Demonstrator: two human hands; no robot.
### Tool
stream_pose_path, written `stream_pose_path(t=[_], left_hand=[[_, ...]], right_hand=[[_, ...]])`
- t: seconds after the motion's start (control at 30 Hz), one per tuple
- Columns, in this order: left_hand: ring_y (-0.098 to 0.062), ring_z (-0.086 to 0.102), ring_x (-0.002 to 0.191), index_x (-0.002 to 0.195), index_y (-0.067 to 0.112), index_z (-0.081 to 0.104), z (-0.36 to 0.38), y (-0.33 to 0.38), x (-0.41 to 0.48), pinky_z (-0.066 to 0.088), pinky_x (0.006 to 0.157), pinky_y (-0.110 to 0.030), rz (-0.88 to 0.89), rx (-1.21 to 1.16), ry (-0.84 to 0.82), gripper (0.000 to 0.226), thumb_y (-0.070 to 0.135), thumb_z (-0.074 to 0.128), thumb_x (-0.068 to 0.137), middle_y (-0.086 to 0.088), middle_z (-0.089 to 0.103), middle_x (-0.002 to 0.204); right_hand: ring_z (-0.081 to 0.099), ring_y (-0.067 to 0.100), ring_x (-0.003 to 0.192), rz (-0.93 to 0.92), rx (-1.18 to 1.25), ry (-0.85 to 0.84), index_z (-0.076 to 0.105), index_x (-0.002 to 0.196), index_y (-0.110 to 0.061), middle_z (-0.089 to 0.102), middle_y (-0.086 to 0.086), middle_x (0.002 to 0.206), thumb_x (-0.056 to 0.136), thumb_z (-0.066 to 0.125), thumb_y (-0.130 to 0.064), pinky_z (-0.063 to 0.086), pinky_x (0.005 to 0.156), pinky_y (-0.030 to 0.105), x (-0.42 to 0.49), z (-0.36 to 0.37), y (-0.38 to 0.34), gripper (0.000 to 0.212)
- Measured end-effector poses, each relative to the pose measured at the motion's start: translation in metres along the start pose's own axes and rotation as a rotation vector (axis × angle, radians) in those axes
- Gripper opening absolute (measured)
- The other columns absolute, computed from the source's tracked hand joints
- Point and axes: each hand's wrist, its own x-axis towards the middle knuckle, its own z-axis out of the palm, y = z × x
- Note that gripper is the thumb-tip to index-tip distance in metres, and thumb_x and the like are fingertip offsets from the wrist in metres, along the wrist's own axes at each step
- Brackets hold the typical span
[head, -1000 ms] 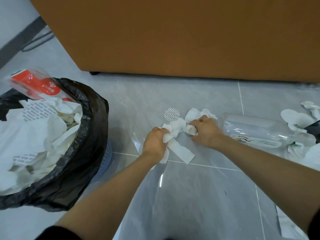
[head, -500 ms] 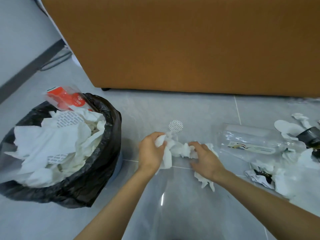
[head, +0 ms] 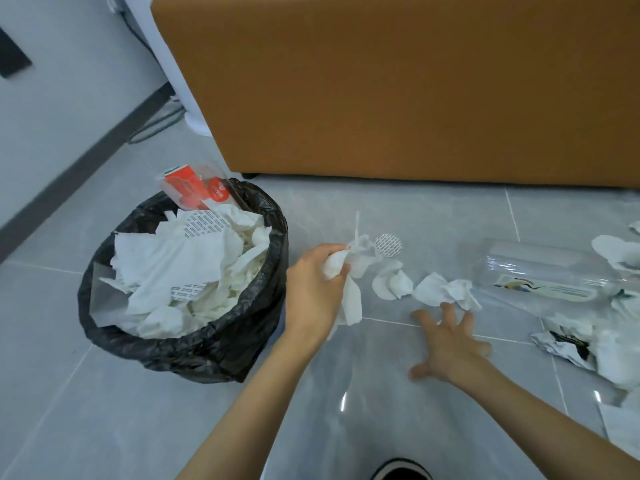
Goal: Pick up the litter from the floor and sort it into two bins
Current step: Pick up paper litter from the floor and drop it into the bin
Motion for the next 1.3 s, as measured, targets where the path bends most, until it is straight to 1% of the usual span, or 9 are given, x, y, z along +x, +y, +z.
stream_pose_path(t=[0.17,0.33,0.5,0.67,0.8,1.07,1.17,1.23,1.3], left_hand=[[0.004,0.053,0.076,0.106,0.016,0.069,0.007,0.0,-0.005,0.035,0.064,0.006,-0.023,-0.032,-0.011,0.023,0.009,0.064,0.085,0.016,0.06,0.089],[0.008,0.055,0.072,0.105,0.017,0.069,0.006,0.006,-0.006,0.036,0.064,0.006,-0.029,-0.053,-0.012,0.022,0.01,0.065,0.085,0.015,0.063,0.089],[0.005,0.057,0.084,0.098,0.027,0.067,-0.019,0.024,-0.001,0.044,0.077,-0.008,0.042,-0.093,0.034,0.017,0.016,0.065,0.085,0.024,0.062,0.087],[0.008,0.059,0.08,0.088,0.034,0.064,-0.071,0.047,0.012,0.047,0.077,-0.012,0.071,-0.193,0.198,0.019,0.017,0.068,0.083,0.023,0.065,0.085],[-0.012,0.066,0.088,0.094,0.026,0.068,-0.112,0.049,0.018,0.055,0.083,-0.034,0.056,-0.244,0.332,0.013,0.018,0.069,0.083,0.01,0.071,0.091],[-0.007,0.058,0.091,0.104,0.025,0.066,-0.155,0.009,0.014,0.038,0.075,-0.005,0.036,0.098,0.574,0.018,0.016,0.059,0.089,0.013,0.065,0.097],[-0.016,0.05,0.117,0.12,0.016,0.06,-0.155,-0.014,0.011,0.026,0.08,-0.005,0.04,0.339,0.43,0.031,0.009,0.056,0.09,0.001,0.058,0.123],[-0.018,0.031,0.137,0.14,0.016,0.042,-0.151,-0.029,0.01,0.018,0.098,-0.01,0.055,0.425,0.263,0.048,0.012,0.053,0.093,-0.002,0.037,0.147],[-0.021,0.008,0.146,0.149,0.017,0.02,-0.145,-0.041,0.01,0.012,0.113,-0.026,0.018,0.496,0.105,0.058,0.021,0.046,0.097,-0.002,0.012,0.158]], right_hand=[[0.044,0.031,0.111,-0.043,0.193,0.114,0.041,0.127,-0.02,0.03,0.011,0.124,0.085,0.053,-0.004,0.045,0.088,0.033,0.004,0.014,0.016,0.046],[0.055,0.027,0.096,-0.107,0.643,0.213,0.057,0.11,-0.012,0.053,0.013,0.112,0.082,0.058,0.0,0.039,0.075,0.024,0.006,0.006,0.018,0.03],[0.063,0.025,0.086,-0.241,1.171,0.327,0.058,0.103,-0.018,0.06,0.006,0.099,0.084,0.062,-0.001,0.058,0.074,0.039,-0.016,-0.036,-0.012,0.027],[0.062,0.017,0.079,-0.47,1.376,0.302,0.06,0.109,-0.021,0.056,-0.003,0.099,0.087,0.061,-0.004,0.056,0.06,0.017,-0.052,-0.094,-0.065,0.028],[0.064,0.017,0.083,-0.65,1.39,0.21,0.061,0.111,-0.022,0.06,0.002,0.108,0.087,0.061,-0.004,0.058,0.065,0.021,-0.072,-0.125,-0.109,0.03],[0.053,0.022,0.123,-0.866,1.021,-0.012,0.025,0.149,-0.028,0.045,-0.002,0.143,0.095,0.048,-0.011,0.045,0.103,0.041,-0.081,-0.137,-0.176,0.06],[0.058,0.004,0.101,-0.92,0.759,0.08,0.016,0.151,-0.03,0.047,0.0,0.141,0.098,0.039,-0.008,0.043,0.096,0.022,-0.082,-0.128,-0.182,0.061],[0.033,-0.013,0.07,-0.951,0.641,0.221,0.023,0.15,-0.023,0.041,-0.006,0.145,0.099,0.037,-0.006,0.035,0.091,0.014,-0.082,-0.123,-0.181,0.056],[0.031,-0.015,0.069,-0.961,0.592,0.342,0.036,0.145,-0.018,0.032,-0.007,0.152,0.097,0.041,-0.005,0.026,0.089,0.008,-0.08,-0.118,-0.178,0.05]])
